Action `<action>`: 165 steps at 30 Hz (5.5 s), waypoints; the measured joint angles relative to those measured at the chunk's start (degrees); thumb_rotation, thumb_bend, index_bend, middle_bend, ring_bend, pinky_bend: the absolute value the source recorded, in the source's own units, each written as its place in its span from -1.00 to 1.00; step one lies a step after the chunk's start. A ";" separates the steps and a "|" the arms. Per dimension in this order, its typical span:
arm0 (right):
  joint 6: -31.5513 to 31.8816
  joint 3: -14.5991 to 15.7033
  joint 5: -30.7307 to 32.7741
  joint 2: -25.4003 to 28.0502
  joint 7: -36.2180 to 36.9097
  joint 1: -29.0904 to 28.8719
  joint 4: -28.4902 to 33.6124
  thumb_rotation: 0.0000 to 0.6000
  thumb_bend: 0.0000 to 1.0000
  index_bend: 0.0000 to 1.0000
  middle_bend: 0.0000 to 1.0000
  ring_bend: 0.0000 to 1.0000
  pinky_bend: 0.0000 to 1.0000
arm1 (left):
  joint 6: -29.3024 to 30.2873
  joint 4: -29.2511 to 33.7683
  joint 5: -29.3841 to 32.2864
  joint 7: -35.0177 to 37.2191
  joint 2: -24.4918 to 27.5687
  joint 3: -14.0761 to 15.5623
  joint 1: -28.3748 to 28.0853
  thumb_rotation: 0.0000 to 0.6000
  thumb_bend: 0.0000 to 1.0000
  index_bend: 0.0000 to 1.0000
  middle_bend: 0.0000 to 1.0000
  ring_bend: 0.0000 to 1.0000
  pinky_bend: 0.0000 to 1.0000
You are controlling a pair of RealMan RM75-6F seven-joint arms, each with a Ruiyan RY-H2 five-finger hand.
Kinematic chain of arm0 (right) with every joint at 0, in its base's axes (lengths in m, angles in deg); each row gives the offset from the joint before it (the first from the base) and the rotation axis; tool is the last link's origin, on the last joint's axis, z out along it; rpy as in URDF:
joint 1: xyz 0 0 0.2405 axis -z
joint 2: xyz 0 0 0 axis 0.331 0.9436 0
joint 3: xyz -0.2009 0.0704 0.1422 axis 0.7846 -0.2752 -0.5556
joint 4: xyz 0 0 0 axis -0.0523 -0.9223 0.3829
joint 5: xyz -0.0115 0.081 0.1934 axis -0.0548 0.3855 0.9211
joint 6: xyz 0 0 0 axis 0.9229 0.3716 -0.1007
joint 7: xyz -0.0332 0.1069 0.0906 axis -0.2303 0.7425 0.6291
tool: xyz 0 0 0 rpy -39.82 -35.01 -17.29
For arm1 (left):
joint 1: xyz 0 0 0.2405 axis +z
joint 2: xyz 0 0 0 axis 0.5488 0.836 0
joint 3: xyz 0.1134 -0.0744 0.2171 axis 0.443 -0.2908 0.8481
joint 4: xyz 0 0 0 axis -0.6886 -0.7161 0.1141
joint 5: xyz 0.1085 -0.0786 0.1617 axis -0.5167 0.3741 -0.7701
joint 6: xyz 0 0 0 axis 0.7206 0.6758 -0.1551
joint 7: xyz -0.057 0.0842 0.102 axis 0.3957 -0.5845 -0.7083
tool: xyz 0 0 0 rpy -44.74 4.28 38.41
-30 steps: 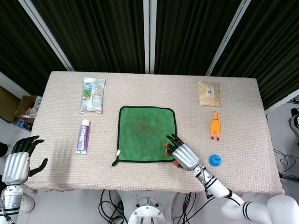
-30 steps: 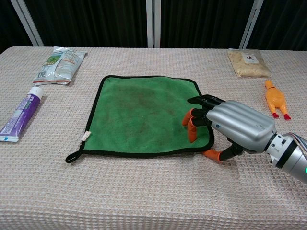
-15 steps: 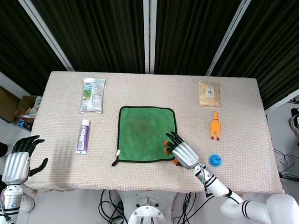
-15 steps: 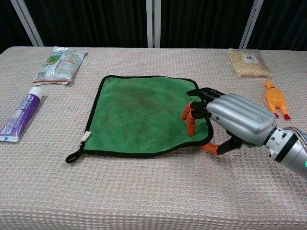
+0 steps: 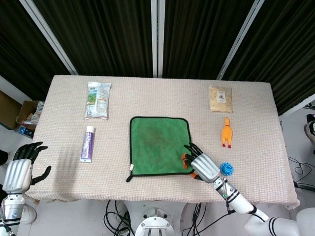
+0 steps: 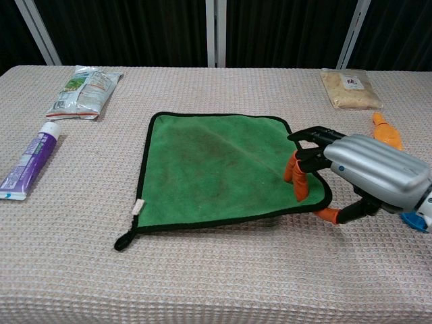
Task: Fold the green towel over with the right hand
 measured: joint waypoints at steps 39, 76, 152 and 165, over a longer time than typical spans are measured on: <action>-21.08 -15.42 16.72 -5.87 -18.47 -15.47 1.38 1.00 -0.05 0.59 -0.36 -0.88 -0.90 | -0.34 -0.59 0.18 0.37 -0.16 0.19 -0.04 1.00 -0.45 -0.47 -0.65 -0.72 -0.73; -24.69 -17.92 15.01 -25.05 -9.24 -32.48 -32.35 1.00 -0.32 -0.10 -0.56 -0.97 -0.99 | -0.94 -1.60 1.17 2.39 0.09 0.44 0.42 1.00 -0.45 -0.48 -0.65 -0.72 -0.73; -14.95 -12.32 16.18 -11.64 7.50 -18.58 -37.24 1.00 -0.10 0.49 -0.39 -1.00 -0.98 | 0.20 3.97 -0.49 -0.83 3.16 0.69 0.68 1.00 -0.45 -0.48 -0.66 -0.72 -0.73; 1.43 -7.48 1.81 -7.43 1.74 -19.90 -22.19 1.00 -0.10 0.49 -0.39 -1.00 -0.98 | 0.33 3.99 -0.47 -0.77 3.20 0.82 0.86 1.00 -0.45 -0.47 -0.66 -0.72 -0.73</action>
